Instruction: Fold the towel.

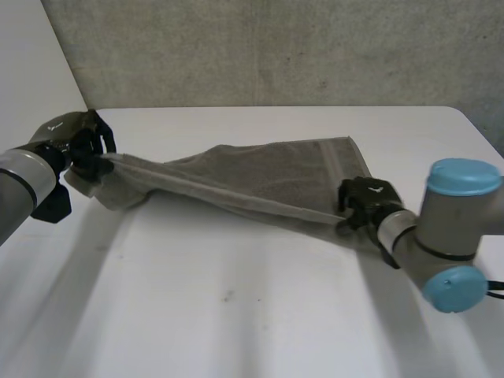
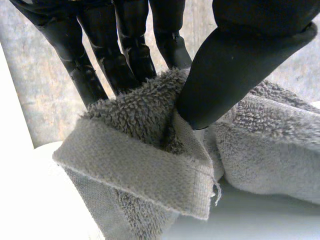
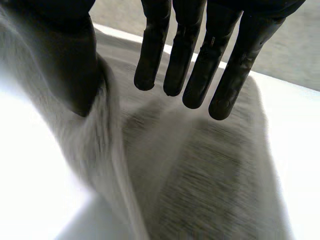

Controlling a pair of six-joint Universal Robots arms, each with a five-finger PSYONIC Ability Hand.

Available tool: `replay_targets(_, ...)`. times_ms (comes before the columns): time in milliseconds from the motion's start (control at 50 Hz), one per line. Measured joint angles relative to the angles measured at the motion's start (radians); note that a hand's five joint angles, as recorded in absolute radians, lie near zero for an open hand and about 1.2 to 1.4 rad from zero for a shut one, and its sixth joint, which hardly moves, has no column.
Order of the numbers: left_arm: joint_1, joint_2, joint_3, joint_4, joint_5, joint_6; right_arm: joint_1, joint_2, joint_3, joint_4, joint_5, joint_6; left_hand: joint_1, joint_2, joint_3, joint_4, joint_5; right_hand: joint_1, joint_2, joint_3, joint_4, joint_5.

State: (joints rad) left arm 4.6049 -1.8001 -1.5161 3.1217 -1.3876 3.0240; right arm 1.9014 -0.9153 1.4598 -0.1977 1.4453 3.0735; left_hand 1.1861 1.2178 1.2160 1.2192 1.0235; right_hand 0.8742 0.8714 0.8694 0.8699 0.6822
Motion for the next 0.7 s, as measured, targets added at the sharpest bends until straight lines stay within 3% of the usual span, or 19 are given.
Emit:
replay_targets(140, 0.010, -0.005, -0.027, 0.002, 0.001, 0.004, -0.097, -0.023, 0.052, 0.001, -0.029, -0.068, 0.000, 0.000, 0.000, 0.000, 0.000, 0.125, 0.116, 0.121, 0.118, 0.100)
replay_targets(260, 0.013, -0.006, -0.040, 0.001, 0.001, 0.007, -0.150, -0.061, 0.092, 0.005, -0.098, -0.075, 0.000, 0.000, 0.000, 0.000, 0.000, 0.463, 0.449, 0.451, 0.454, 0.463)
replay_targets(500, 0.013, 0.017, -0.097, -0.033, 0.006, 0.014, -0.212, -0.306, 0.141, 0.044, -0.190, -0.112, 0.000, 0.000, 0.000, 0.000, 0.000, 0.466, 0.457, 0.461, 0.467, 0.471)
replay_targets(700, 0.012, 0.144, -0.228, -0.192, 0.007, 0.140, -0.285, -0.559, 0.115, 0.350, -0.267, -0.396, 0.000, 0.000, 0.000, 0.000, 0.000, 0.466, 0.457, 0.461, 0.468, 0.476)
